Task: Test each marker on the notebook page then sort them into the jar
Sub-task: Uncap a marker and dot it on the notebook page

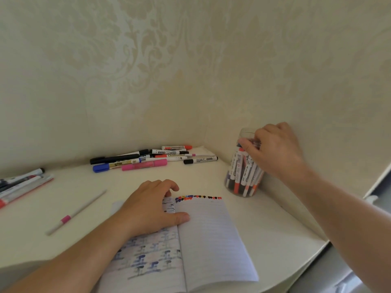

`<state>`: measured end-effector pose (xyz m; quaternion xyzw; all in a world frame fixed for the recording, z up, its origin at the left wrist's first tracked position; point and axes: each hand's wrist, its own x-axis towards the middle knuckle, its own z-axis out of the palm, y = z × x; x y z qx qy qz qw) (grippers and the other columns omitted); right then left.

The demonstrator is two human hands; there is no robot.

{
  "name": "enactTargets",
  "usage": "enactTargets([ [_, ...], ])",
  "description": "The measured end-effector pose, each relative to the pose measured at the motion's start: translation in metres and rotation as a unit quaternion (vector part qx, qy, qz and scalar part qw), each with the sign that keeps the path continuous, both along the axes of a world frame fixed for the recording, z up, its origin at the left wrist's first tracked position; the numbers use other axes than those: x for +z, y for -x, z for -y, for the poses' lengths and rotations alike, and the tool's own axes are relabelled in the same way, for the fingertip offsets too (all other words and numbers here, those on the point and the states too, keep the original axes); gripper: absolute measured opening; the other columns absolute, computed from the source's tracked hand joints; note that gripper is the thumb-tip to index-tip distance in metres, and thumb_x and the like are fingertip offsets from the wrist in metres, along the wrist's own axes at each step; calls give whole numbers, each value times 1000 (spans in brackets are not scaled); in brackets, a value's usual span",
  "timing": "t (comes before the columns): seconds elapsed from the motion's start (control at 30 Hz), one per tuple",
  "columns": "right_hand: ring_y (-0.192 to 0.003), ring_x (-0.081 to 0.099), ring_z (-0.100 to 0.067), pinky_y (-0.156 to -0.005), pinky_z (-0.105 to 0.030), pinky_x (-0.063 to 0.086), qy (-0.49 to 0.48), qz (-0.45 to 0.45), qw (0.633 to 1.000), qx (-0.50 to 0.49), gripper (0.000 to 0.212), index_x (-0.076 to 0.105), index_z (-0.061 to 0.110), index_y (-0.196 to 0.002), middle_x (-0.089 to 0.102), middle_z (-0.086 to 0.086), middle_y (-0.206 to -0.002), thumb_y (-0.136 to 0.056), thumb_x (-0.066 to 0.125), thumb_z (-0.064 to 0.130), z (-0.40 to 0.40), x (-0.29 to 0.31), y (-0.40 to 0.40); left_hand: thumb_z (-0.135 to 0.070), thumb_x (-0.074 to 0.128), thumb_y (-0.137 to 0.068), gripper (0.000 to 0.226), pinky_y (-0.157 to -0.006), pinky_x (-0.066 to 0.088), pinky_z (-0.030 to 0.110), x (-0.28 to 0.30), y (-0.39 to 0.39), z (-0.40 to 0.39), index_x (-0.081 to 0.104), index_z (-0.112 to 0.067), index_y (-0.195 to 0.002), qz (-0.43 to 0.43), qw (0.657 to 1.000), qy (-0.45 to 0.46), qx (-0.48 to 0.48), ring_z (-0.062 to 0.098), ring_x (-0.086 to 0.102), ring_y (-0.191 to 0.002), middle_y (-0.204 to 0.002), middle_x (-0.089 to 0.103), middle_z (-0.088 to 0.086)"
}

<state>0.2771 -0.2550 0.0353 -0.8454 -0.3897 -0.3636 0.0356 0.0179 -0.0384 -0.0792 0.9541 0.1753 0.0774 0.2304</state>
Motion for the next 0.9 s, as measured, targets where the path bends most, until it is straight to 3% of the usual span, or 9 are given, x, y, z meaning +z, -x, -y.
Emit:
enactTargets([
  [0.17,-80,50,-28,-87,-43,46,50,-78,994,-53,59,48,26,-68,61,0,-79,-90,32,79,-8,10,6,-90,62,-68,76,-97,42,31,0,1,1,39,-52,-131,7,1000,3,0,4,43,-115,-118,47,-26],
  [0.23,-91,54,-31,-91,-45,48,22,-104,992,-61,57,60,23,-77,64,-3,-94,-87,38,75,-12,17,14,-89,62,-69,76,-97,42,31,1,1,2,39,-52,-131,8,1000,2,1,4,43,-115,-119,47,-25],
  [0.33,-104,57,-36,-89,-49,51,-111,-4,990,82,42,73,14,-97,66,-7,-108,-91,56,51,-22,16,43,-90,62,-68,76,-97,42,30,0,1,2,38,-53,-130,9,1000,4,1,4,42,-115,-119,47,-26],
  [0.4,-99,60,-35,-87,-47,51,-103,42,968,225,27,74,12,-98,67,-8,-103,-92,58,32,-43,4,69,-91,61,-67,77,-98,42,30,0,1,2,38,-54,-130,12,1000,8,0,3,41,-115,-118,47,-27],
  [0.43,-99,60,-33,-87,-45,51,-64,9,964,260,24,74,11,-101,67,-8,-104,-93,55,24,-58,-8,76,-92,61,-67,77,-98,42,30,0,1,3,38,-54,-130,12,1000,11,0,3,41,-115,-118,47,-28],
  [0.53,-113,58,-28,-94,-41,50,47,-197,962,183,33,67,12,-125,62,-8,-124,-97,50,13,-107,-51,72,-93,61,-65,78,-97,42,29,1,1,4,38,-54,-129,21,1000,9,3,2,41,-114,-117,46,-29],
  [0.63,-109,60,-28,-87,-34,50,67,-345,934,66,35,62,12,-129,60,-10,-128,-97,49,9,-144,-80,40,-90,62,-66,77,-99,42,30,0,2,4,39,-53,-129,30,1000,6,2,2,40,-113,-118,47,-29],
  [0.8,-120,53,-33,-98,-41,49,102,-297,950,7,35,57,18,-139,55,-9,-134,-105,52,24,-165,-106,11,-88,64,-67,76,-95,39,27,-1,2,2,38,-54,-129,36,999,6,-1,0,39,-113,-117,45,-30],
  [0.9,-121,44,-30,-89,-42,43,153,-284,946,42,27,61,28,-130,56,-2,-128,-106,53,36,-163,-101,17,-87,66,-67,77,-94,40,27,-1,1,0,37,-53,-131,35,999,5,2,0,40,-113,-117,46,-29],
])
